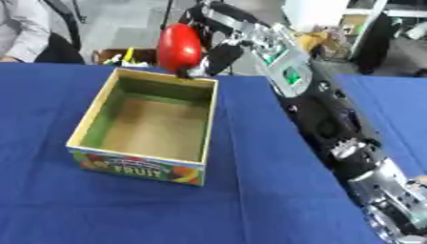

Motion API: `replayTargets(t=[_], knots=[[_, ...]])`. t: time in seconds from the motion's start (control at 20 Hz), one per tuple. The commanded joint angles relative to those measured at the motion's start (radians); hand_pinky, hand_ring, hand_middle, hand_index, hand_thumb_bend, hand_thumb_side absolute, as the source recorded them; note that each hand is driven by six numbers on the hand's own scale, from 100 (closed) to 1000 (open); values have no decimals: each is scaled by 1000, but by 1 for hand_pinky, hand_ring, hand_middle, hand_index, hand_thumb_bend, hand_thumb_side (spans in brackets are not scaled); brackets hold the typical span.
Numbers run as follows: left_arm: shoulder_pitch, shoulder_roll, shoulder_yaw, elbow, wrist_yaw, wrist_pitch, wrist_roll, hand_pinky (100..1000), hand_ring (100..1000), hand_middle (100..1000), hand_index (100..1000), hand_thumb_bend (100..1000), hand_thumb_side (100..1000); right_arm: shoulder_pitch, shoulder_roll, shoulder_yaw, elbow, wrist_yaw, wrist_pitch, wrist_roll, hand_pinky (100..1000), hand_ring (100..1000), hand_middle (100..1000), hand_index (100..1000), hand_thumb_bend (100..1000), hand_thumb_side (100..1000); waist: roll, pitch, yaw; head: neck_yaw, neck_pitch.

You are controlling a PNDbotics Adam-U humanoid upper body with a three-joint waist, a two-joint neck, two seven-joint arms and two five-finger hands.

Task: Pick up objects on the table and place them in the box.

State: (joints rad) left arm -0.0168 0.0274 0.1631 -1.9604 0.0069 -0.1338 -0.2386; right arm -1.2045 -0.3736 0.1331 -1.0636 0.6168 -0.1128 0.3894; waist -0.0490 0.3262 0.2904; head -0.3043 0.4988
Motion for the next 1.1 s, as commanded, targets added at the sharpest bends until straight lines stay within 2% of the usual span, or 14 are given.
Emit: replayTargets(t=[0.05, 0.3, 0.7, 1.1], knots=[[-3, 18, -6, -17, 4, -1, -1, 405, 355, 460, 575, 100, 820, -26, 27, -20, 9, 65, 5, -44, 434, 496, 269, 379, 100, 193, 9, -24, 4, -8, -13], [-3, 20, -5, -16, 5, -2, 0, 405, 355, 460, 574, 100, 819, -12, 59, -23, 26, 173, -7, -89, 437, 506, 276, 374, 100, 259, 9, -28, 6, -15, -25], [-8, 21, -6, -15, 7, 1, -2, 406, 354, 460, 573, 100, 818, -7, 98, 15, 57, 479, -84, -170, 443, 532, 295, 339, 100, 410, 3, -27, 19, -72, -22], [-14, 19, -8, -18, 7, 4, -3, 406, 354, 460, 573, 100, 817, -4, 114, 43, 80, 646, -161, -153, 454, 558, 300, 340, 100, 488, -1, -22, 28, -109, -29]])
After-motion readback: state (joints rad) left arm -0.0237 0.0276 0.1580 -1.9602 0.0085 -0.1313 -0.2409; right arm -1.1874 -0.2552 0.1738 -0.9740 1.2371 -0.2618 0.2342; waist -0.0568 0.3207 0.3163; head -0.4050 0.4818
